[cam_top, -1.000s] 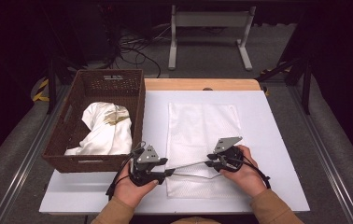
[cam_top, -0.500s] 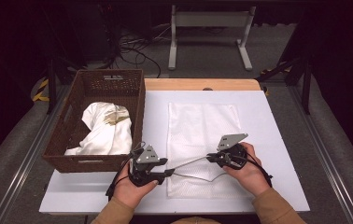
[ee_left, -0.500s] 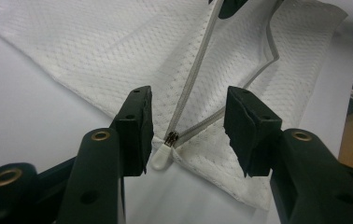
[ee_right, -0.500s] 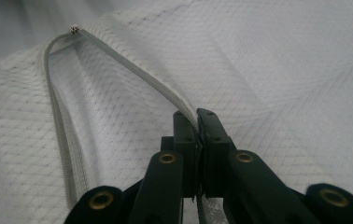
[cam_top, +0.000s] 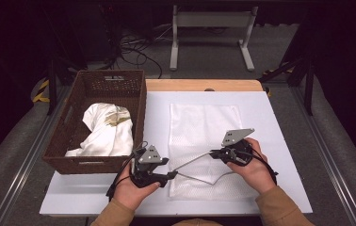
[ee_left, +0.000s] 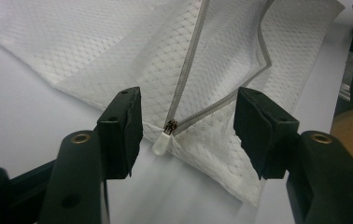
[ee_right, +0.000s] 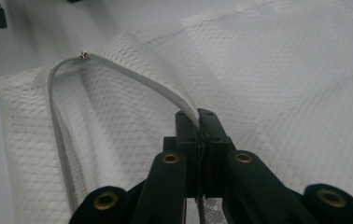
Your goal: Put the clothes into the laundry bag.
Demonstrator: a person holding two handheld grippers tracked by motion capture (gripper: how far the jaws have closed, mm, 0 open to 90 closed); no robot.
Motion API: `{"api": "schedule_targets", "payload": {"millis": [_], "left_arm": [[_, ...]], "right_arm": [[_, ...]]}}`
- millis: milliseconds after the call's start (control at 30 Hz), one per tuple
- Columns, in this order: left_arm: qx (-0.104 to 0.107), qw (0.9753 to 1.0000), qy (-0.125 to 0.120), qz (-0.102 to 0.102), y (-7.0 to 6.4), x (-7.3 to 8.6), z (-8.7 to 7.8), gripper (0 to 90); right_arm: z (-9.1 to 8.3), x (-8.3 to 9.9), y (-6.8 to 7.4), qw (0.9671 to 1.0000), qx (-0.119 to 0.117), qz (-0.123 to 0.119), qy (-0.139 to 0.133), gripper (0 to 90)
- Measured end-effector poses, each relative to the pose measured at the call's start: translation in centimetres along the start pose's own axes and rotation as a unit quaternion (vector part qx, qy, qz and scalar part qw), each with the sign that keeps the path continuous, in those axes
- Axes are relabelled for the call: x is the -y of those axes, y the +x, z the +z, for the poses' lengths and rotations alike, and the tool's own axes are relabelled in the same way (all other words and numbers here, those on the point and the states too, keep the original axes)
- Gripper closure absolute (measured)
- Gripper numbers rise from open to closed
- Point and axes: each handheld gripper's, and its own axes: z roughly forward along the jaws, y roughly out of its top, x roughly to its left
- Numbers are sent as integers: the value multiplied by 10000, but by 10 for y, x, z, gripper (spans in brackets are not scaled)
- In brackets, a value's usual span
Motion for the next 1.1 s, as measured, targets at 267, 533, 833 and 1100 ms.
{"api": "schedule_targets", "payload": {"millis": [267,533,833,1100], "left_arm": [[-11,10000,72,6,0,-8,-5,388],[11,9999,115,42,1,-18,-10,373],[0,9998,181,56,3,-26,-11,366],[-94,9999,139,43,6,-31,-19,360]], "right_arm": [[-6,-17,-8,9999,-24,-41,123,889],[-14,-29,-15,9998,-98,9,179,889],[-22,-41,-23,9997,-125,77,216,889],[-25,-47,-34,9994,-217,129,257,890]]}}
